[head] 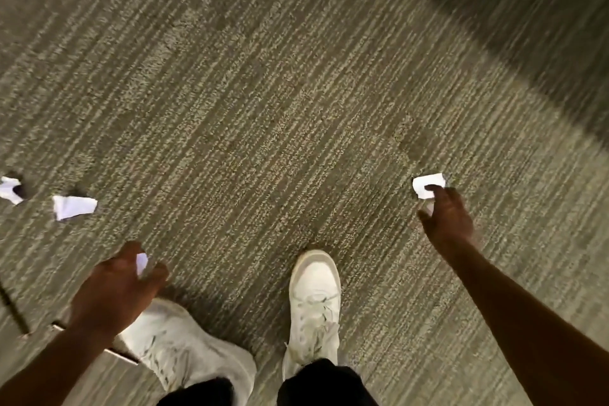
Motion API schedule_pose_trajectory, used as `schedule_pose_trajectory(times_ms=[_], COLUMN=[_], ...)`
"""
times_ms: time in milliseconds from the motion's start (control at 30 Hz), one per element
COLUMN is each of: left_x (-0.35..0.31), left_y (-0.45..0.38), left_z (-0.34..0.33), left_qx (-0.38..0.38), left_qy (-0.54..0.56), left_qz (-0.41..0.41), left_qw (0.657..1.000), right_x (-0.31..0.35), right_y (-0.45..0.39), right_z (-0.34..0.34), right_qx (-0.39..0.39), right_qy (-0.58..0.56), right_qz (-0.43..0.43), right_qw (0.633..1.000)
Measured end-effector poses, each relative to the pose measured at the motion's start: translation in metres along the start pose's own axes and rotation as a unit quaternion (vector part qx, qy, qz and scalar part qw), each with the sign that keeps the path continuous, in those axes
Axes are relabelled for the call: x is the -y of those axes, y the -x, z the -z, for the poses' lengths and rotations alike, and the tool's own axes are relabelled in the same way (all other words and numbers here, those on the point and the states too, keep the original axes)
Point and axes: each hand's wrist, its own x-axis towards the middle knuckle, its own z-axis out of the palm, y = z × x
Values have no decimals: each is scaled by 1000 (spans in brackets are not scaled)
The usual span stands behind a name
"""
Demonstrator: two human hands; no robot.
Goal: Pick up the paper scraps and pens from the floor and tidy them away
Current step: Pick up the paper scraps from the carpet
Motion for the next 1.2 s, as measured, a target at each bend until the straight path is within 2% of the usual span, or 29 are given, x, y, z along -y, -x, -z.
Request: schedule_pose_trajectory(times_ms=[233, 367, 500, 667, 900, 1067, 1200], left_x=[5, -7, -21, -32, -25, 10, 43], left_y=[-28, -31, -12, 33, 107, 137, 154], left_z=[-19, -16, 0, 36, 93, 139, 180], left_qx=[-7, -23, -46, -37, -34, -21, -44], left_qy=[-32, -17, 8, 41, 109, 127, 198], left_qz=[-40, -21, -31, -25, 13, 61, 91], left_qw=[999, 999, 998, 998, 993, 990, 975], right_x=[-19, -25, -5, 70, 197, 287, 352], right_y=[-37, -26, 1, 57, 137, 182, 212], right_z=[-33, -29, -6, 36, 92, 127, 148], right_qx=[-77, -81, -87, 0, 99, 139, 145], right_qy=[-9, 7, -52, -125, -137, -103, -79], right_qz=[-10, 29, 46, 64, 165, 234, 268], right_qw=[997, 996, 994, 990, 972, 957, 949])
